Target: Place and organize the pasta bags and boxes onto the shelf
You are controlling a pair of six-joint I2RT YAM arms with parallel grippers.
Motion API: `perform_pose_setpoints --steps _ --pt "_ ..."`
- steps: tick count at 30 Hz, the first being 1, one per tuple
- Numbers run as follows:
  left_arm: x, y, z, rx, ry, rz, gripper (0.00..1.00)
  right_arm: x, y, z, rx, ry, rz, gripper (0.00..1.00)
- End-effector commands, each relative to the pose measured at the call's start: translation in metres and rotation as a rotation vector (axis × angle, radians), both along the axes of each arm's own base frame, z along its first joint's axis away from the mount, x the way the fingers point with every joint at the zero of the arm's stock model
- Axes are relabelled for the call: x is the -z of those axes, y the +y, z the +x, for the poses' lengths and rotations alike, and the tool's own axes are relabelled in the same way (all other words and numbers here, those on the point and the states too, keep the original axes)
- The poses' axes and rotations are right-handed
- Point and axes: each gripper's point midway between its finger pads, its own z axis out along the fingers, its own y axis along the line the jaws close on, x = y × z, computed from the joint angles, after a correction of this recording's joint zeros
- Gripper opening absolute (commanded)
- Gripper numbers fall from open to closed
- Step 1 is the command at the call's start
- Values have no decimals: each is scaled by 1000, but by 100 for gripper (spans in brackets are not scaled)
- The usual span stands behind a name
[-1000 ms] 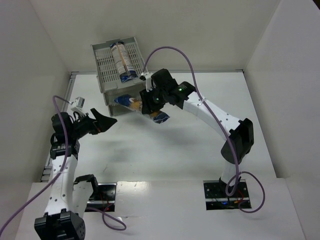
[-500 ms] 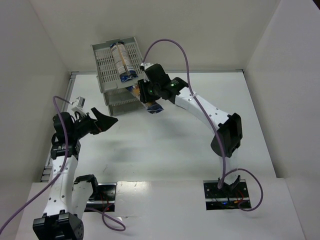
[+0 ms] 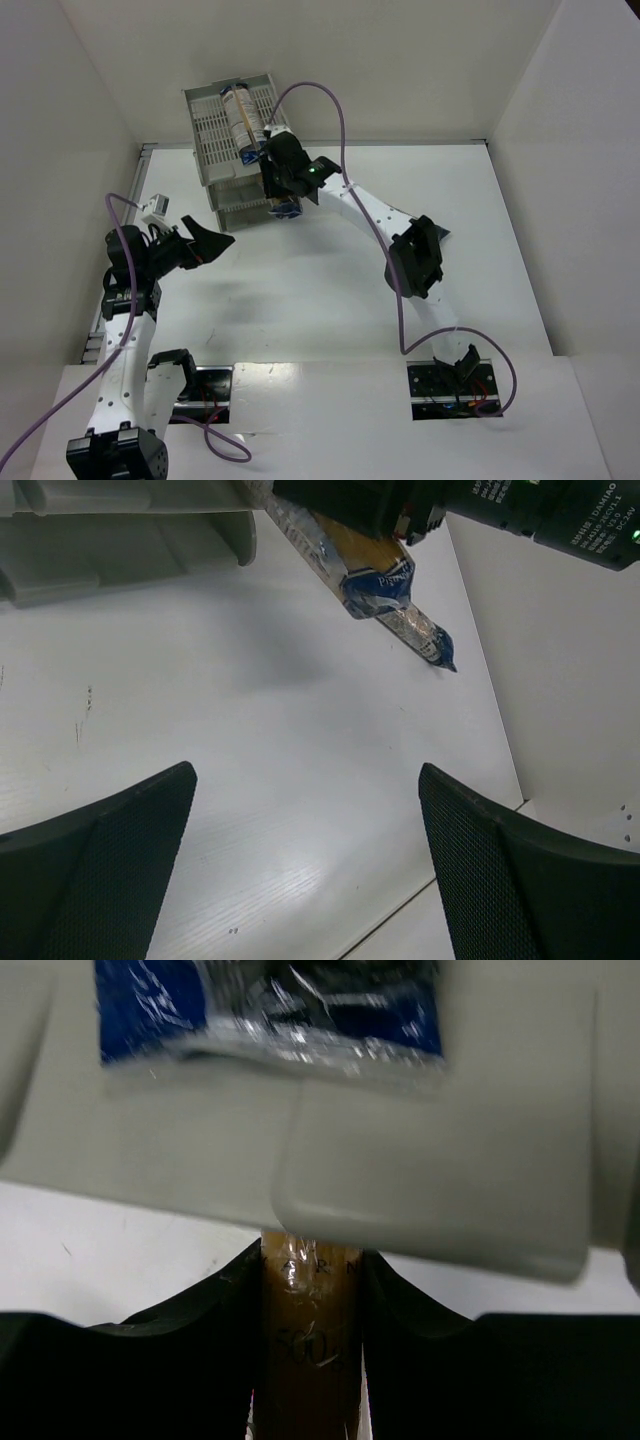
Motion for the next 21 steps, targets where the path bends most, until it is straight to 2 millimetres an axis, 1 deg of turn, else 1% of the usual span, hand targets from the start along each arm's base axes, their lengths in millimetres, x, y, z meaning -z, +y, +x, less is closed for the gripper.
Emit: perform_pose_setpoints --steps 1,2,3,4,5,6,7,8,9,10,11,12,13,14,15,16,17,18,19,20,21 --pt "-3 3 3 -4 -26 18 99 -91 39 20 25 -200 234 0" --pt "-2 4 4 -12 -26 21 99 -89 45 17 16 -199 235 0" --pt "-2 4 4 -12 -26 21 99 -85 45 21 36 -199 234 0" --pt "0 4 5 -12 -17 19 99 -74 51 18 42 -184 220 0" --pt "0 5 5 -10 -21 27 99 -74 55 16 51 -194 215 0" --pt "0 7 6 -19 -21 27 99 -74 54 17 61 -198 211 0" --pt "0 7 6 -19 -21 27 99 -70 60 14 58 -189 219 3" --pt "0 7 6 -19 -21 27 99 -61 62 15 63 -173 216 10" --pt "0 9 6 -28 -21 27 99 -66 62 16 63 -181 225 14" --pt "0 9 6 -28 -21 27 99 -67 63 19 73 -190 228 18" --pt "0 12 7 -37 -21 27 99 -57 63 19 73 -177 211 26" --pt "0 13 8 -46 -20 30 99 -64 64 20 73 -185 222 44" --pt "-2 13 7 -46 -29 32 99 -64 64 20 73 -185 222 51" --pt "-2 13 7 -46 -29 32 99 -68 64 20 68 -196 223 57" --pt "-2 13 7 -46 -29 32 99 -65 64 18 48 -189 208 64" --pt "-2 13 7 -46 -29 32 99 -66 66 14 31 -180 213 66" --pt "-2 13 7 -46 -29 32 99 -74 64 11 14 -189 212 69" --pt "-2 13 7 -46 -29 32 99 -74 62 10 14 -188 210 70" --pt "-3 13 8 -46 -39 35 99 -65 61 9 9 -180 188 71" --pt "-3 13 8 -46 -39 35 99 -74 59 8 4 -193 191 73" --pt "0 13 7 -46 -31 33 99 -72 59 5 -5 -185 190 73"
